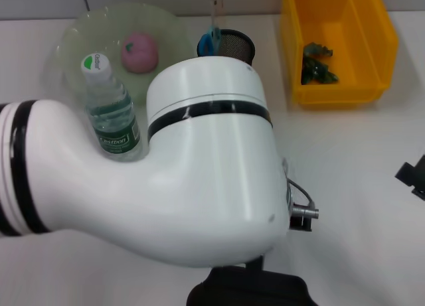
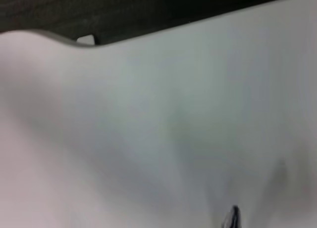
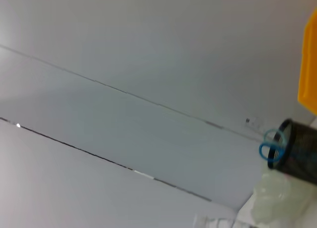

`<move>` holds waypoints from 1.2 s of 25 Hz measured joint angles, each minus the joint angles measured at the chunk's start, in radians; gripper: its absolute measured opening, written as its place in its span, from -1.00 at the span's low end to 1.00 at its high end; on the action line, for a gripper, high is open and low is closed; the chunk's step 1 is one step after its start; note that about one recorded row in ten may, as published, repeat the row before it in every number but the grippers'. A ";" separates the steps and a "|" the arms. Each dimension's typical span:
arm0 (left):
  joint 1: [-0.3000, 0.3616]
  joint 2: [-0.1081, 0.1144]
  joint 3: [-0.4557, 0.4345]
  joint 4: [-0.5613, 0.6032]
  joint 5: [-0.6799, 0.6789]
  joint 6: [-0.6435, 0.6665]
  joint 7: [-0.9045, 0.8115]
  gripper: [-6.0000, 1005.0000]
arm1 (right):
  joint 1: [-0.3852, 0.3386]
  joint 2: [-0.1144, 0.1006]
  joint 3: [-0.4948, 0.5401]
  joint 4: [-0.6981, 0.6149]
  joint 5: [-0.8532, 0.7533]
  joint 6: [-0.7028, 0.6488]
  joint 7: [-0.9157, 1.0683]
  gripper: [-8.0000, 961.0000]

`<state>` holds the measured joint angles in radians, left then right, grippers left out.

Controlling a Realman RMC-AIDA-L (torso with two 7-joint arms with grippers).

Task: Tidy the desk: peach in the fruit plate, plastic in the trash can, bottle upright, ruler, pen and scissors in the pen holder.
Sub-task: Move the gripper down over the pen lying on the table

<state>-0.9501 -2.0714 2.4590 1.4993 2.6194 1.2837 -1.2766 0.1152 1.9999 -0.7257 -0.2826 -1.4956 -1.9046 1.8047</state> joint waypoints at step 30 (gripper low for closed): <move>0.030 0.002 0.089 -0.022 0.061 -0.072 -0.068 -0.95 | -0.035 0.000 0.008 -0.014 -0.034 -0.031 0.080 0.31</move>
<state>-0.9198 -2.0691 2.5482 1.4774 2.6803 1.2116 -1.3451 0.0801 1.9994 -0.7178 -0.2961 -1.5295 -1.9359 1.8850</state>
